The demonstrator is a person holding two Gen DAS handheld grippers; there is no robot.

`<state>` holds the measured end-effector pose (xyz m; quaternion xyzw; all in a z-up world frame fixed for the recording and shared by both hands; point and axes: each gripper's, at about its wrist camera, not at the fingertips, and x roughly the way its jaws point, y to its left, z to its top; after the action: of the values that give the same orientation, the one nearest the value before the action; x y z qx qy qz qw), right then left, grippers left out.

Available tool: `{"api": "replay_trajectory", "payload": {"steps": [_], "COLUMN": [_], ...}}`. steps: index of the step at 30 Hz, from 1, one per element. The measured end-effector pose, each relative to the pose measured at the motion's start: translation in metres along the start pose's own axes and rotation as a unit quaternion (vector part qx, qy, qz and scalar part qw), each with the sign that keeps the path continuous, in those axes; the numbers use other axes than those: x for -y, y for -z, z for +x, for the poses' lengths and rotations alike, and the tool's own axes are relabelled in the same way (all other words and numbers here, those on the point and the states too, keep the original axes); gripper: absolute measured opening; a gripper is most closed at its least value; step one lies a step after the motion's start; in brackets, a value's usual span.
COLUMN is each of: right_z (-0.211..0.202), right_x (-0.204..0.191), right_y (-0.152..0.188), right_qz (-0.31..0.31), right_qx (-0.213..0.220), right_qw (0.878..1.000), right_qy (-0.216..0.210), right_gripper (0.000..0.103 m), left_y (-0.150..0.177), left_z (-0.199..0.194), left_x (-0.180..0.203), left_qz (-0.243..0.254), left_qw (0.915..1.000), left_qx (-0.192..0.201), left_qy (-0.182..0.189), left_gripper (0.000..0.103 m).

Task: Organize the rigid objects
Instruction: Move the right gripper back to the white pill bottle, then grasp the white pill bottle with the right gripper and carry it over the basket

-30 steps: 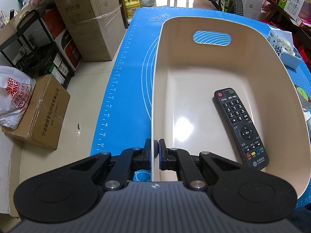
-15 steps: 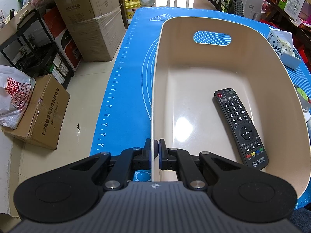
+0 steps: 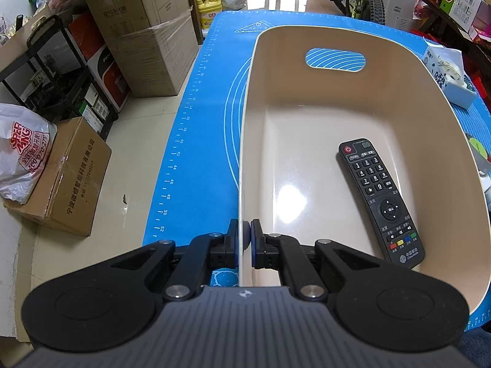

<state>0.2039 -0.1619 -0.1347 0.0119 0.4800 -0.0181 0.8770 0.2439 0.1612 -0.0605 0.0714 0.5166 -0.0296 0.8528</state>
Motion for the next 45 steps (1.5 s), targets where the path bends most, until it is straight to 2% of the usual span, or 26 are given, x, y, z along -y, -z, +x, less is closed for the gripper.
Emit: {"api": "replay_trajectory", "payload": {"steps": [5, 9, 18, 28, 37, 45], "right_z": [0.001, -0.002, -0.015, -0.054, -0.085, -0.09], "right_x": [0.007, 0.009, 0.008, -0.012, -0.059, -0.124], "right_y": [0.003, 0.002, 0.002, -0.026, -0.066, -0.1], "right_qz": [0.018, 0.019, 0.034, 0.042, 0.037, -0.014], "right_qx": [-0.006, -0.004, 0.008, 0.059, 0.116, 0.144], "right_qw": [1.0, 1.0, 0.999, 0.997, 0.992, 0.984], "right_qy": [-0.002, 0.008, 0.016, 0.016, -0.045, -0.102], "right_gripper": [0.069, 0.048, 0.045, 0.044, 0.044, 0.044], "left_y": [0.0, 0.0, 0.0, -0.001, -0.001, -0.002], "left_z": [0.0, -0.001, -0.001, -0.002, -0.002, -0.003], "left_x": [0.001, 0.001, 0.001, -0.001, 0.001, 0.001], "left_qz": [0.002, 0.0, 0.002, 0.0, 0.003, 0.003], "left_qw": [1.0, 1.0, 1.0, 1.0, 1.0, 1.0], "left_qx": [-0.001, -0.001, -0.001, -0.001, -0.001, -0.001], "left_qy": [-0.001, 0.0, -0.001, 0.001, 0.001, 0.0], "left_gripper": [0.008, 0.008, 0.008, 0.008, 0.008, 0.008]}}
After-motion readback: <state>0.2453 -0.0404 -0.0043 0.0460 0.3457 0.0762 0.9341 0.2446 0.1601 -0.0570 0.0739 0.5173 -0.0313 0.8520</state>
